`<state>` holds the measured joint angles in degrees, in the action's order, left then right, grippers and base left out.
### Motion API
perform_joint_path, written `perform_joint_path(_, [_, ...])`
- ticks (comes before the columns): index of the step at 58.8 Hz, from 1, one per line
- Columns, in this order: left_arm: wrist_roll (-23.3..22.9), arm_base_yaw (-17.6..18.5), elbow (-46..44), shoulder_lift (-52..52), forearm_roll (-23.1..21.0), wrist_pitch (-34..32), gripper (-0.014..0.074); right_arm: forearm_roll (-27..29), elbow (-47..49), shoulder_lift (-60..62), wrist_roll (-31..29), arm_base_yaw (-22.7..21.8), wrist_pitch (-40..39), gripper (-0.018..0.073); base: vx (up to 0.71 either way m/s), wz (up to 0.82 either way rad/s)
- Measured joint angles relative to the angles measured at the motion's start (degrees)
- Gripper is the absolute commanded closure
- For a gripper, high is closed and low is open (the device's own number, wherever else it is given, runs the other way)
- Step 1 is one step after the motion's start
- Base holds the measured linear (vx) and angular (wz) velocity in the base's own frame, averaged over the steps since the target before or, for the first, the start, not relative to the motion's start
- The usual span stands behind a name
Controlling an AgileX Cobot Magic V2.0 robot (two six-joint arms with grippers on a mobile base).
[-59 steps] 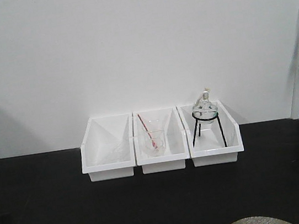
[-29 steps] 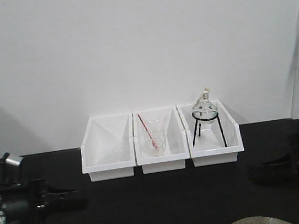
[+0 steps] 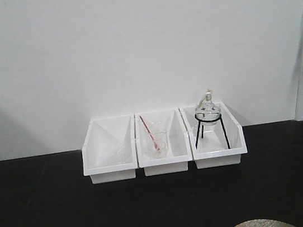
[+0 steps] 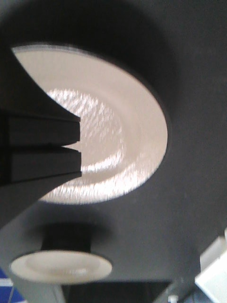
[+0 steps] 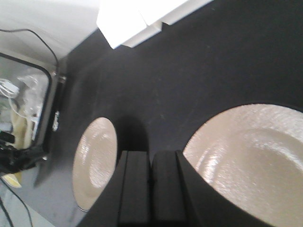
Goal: Arrange circular plates on left workspace
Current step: 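Grasp the rim of the tan plate nearest the left gripper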
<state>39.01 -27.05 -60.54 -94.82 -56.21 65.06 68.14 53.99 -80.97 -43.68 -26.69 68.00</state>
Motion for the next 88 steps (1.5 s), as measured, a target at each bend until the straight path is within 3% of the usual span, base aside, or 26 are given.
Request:
perform_joint_path(12, [-0.7, 0.0, 0.0, 0.0, 3.5, 1.6, 0.0594, -0.7, 0.0, 0.0, -0.1, -0.1, -0.3, 0.0563, 0.0, 0.0])
perform_joint_path(37, [-0.7, 0.0, 0.0, 0.1, 1.8, 3.3, 0.0594, -0.7, 0.0, 0.0, -0.1, -0.1, -1.3, 0.0563, 0.0, 0.0])
perform_joint_path(48, [-0.7, 0.0, -0.2, -1.0, 5.7, 3.3, 0.0594, -0.7, 0.0, 0.0, -0.1, -0.1, -2.9, 0.0563, 0.0, 0.0])
perform_joint_path(61, [2.0, -0.1, -0.2, -5.8, 4.9, 2.1, 0.0594, -0.7, 0.0, 0.0, -0.2, -0.1, -4.6, 0.0563, 0.0, 0.0])
perform_joint_path(81, [2.0, -7.1, -0.2, -8.7, 2.3, -1.1, 0.0594, -0.6, 0.0, -0.2, -0.2, -0.1, -4.7, 0.0563, 0.0, 0.0])
perform_joint_path(88, [2.8, -7.6, -0.2, -11.8, -0.1, 0.1, 0.0594, -0.5, 0.0, -0.9, -0.2, -0.1, -4.7, 0.0563, 0.0, 0.0])
